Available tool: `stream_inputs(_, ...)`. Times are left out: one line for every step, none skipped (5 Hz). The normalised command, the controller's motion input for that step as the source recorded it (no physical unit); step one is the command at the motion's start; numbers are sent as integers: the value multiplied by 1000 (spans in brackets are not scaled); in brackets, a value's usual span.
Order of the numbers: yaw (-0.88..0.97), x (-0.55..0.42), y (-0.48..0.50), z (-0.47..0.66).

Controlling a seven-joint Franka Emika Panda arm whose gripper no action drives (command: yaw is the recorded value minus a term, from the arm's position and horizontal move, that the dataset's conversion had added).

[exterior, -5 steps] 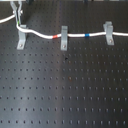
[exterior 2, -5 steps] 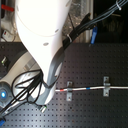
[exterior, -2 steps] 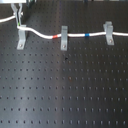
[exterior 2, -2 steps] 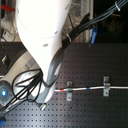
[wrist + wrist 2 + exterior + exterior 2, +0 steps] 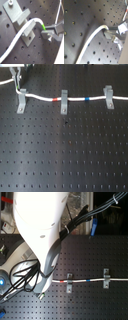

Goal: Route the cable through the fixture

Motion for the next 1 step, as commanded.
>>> stream_inputs(0,1,0,64)
